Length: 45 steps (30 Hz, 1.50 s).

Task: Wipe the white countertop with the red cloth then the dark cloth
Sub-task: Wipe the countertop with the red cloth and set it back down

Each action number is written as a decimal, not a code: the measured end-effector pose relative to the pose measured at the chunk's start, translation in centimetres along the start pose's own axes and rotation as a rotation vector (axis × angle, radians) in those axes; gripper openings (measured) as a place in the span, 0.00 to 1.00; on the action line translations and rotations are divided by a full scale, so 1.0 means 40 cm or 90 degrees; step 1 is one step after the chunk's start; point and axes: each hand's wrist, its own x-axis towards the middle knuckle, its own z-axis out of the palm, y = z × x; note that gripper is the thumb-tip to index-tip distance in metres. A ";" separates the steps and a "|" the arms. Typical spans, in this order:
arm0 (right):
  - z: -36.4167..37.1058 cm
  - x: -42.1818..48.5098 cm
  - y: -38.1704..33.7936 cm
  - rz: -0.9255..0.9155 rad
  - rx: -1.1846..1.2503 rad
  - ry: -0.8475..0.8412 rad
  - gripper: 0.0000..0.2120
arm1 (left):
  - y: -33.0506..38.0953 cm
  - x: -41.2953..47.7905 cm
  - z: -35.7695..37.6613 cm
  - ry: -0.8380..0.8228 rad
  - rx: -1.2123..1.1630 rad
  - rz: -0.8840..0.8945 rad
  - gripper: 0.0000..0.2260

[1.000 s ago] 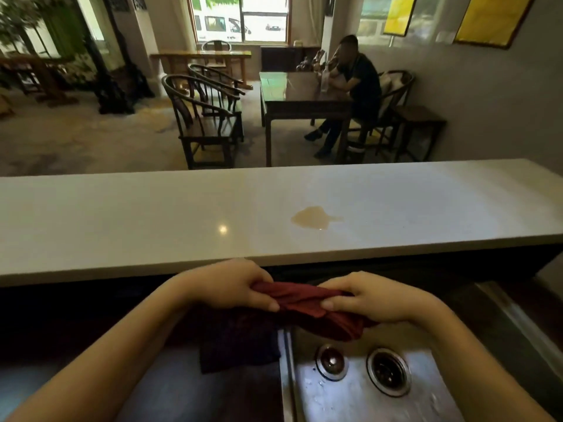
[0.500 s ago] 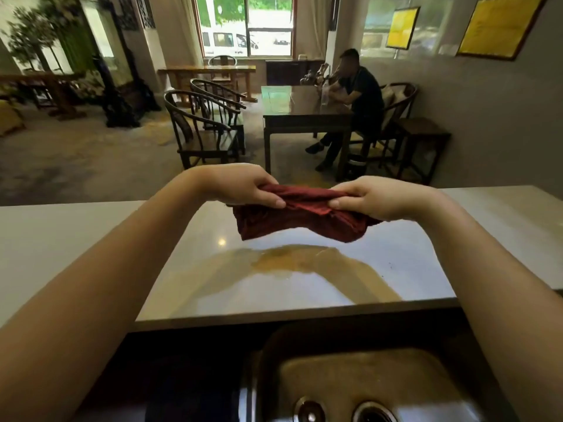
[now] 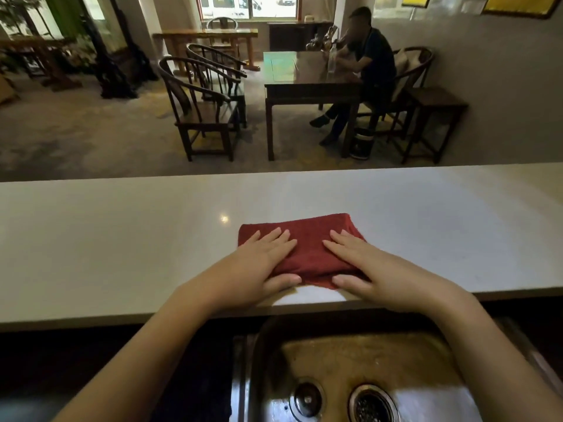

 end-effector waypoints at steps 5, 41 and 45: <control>0.032 -0.002 -0.028 0.031 0.016 0.042 0.36 | 0.013 0.002 0.035 0.021 0.056 -0.020 0.29; 0.043 0.368 -0.109 0.105 -0.151 0.119 0.30 | -0.252 -0.052 0.027 0.123 0.082 -0.295 0.23; 0.021 0.328 -0.044 0.146 -0.138 0.128 0.30 | -0.246 -0.053 0.019 0.105 0.072 -0.294 0.24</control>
